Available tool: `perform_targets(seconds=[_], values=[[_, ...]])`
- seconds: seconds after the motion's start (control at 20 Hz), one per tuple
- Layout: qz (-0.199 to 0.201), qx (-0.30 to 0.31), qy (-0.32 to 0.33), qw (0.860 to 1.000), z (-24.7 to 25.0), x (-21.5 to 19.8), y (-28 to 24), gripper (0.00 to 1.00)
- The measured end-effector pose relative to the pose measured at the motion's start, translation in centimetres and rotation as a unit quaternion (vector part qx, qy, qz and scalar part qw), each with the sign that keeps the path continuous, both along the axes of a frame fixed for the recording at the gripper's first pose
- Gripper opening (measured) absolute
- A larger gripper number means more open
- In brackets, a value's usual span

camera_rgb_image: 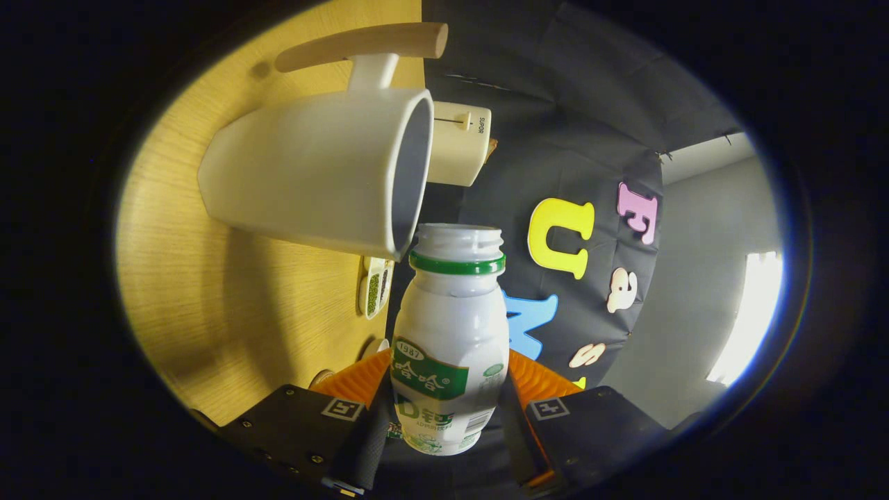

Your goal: Take the bottle from table, then pour the juice into the cup, finally place the bottle on the coaster

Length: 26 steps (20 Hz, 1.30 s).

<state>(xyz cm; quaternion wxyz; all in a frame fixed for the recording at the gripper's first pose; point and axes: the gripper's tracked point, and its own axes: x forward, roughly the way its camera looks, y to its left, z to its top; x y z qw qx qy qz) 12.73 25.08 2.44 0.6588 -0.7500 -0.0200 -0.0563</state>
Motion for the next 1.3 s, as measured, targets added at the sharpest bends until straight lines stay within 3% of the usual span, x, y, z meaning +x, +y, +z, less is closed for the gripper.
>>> perform_targets(seconds=[1.3], values=[[-0.015, -0.054, 0.003, 0.998, 0.79, -0.29, 0.01, 0.71]])
